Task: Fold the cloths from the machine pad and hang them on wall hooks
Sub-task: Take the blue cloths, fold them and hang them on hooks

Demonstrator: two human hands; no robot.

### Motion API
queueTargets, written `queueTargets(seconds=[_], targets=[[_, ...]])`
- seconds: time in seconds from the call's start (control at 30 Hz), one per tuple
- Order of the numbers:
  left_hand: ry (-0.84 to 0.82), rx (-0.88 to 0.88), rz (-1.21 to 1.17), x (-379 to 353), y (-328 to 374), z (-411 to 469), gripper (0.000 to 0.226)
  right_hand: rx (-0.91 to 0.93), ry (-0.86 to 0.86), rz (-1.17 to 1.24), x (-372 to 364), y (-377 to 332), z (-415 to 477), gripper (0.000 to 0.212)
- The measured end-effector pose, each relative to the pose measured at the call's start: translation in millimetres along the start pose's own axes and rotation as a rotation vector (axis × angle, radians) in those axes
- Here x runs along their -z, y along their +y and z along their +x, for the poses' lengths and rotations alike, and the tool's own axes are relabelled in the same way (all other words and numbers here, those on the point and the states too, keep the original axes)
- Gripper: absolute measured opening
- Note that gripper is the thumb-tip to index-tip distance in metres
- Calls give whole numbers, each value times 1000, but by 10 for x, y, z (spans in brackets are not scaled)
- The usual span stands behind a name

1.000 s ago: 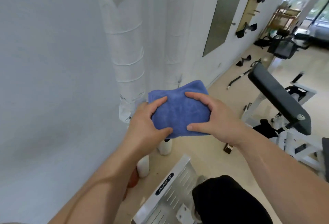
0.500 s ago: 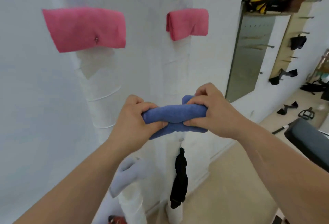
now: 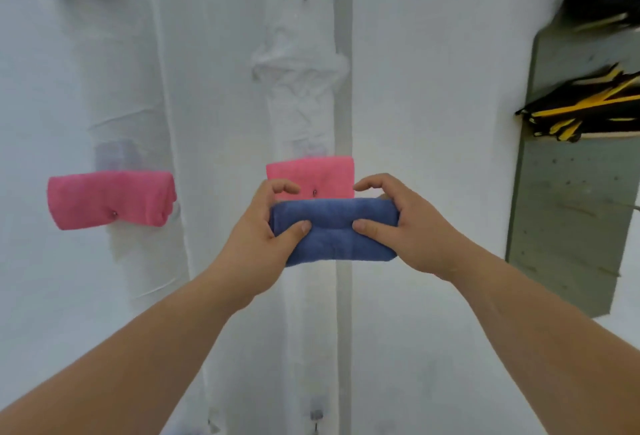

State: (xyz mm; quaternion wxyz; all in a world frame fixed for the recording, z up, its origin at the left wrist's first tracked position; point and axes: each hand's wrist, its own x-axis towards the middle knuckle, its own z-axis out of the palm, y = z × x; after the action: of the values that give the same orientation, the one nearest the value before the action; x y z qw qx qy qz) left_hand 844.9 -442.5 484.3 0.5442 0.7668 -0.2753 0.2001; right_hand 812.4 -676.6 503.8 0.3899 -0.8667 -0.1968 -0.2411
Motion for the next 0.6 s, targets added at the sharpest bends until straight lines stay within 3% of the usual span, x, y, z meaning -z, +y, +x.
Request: queueTargets(seconds=[0.23, 0.33, 0.5, 0.6], targets=[[230, -234, 222, 113, 463, 545, 38, 153, 112, 129, 252, -238, 612, 33], [216, -265, 230, 189, 713, 741, 35, 194, 105, 187, 463, -387, 790, 36], [199, -304, 264, 263, 984, 1066, 23, 256, 146, 231, 704, -547, 1112, 7], [197, -303, 323, 364, 1091, 1309, 29, 263, 168, 196, 768, -607, 1405, 13]])
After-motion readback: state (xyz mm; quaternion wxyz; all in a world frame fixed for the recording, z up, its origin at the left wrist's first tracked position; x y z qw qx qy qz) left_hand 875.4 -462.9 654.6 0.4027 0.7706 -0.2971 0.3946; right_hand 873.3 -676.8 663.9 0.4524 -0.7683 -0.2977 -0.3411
